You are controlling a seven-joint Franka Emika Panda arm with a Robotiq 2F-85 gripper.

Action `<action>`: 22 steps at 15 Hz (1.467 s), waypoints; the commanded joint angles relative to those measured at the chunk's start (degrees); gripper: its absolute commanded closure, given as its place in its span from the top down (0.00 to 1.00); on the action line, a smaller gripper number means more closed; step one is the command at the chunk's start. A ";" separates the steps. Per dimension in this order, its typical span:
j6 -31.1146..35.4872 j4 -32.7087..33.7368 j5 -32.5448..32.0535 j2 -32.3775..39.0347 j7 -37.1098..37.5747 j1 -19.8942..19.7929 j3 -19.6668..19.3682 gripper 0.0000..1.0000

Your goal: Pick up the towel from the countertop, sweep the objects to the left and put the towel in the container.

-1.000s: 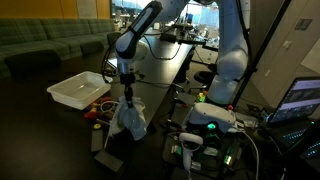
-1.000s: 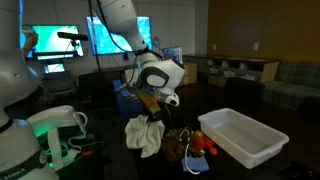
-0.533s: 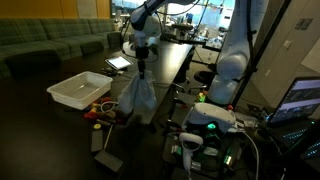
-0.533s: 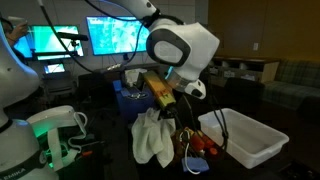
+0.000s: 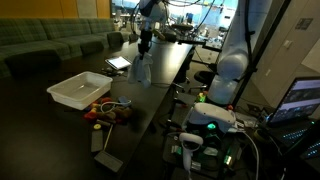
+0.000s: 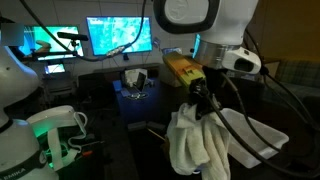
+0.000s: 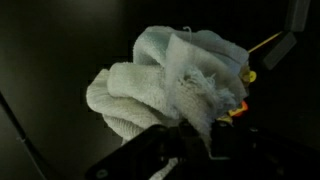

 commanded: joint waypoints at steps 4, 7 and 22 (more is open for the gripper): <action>17.97 4.40 -13.80 19.44 11.89 7.42 0.45 0.06; 21.58 7.57 -20.37 29.47 15.66 10.07 -0.06 0.06; 27.07 14.73 -23.01 45.55 21.88 13.20 4.20 0.06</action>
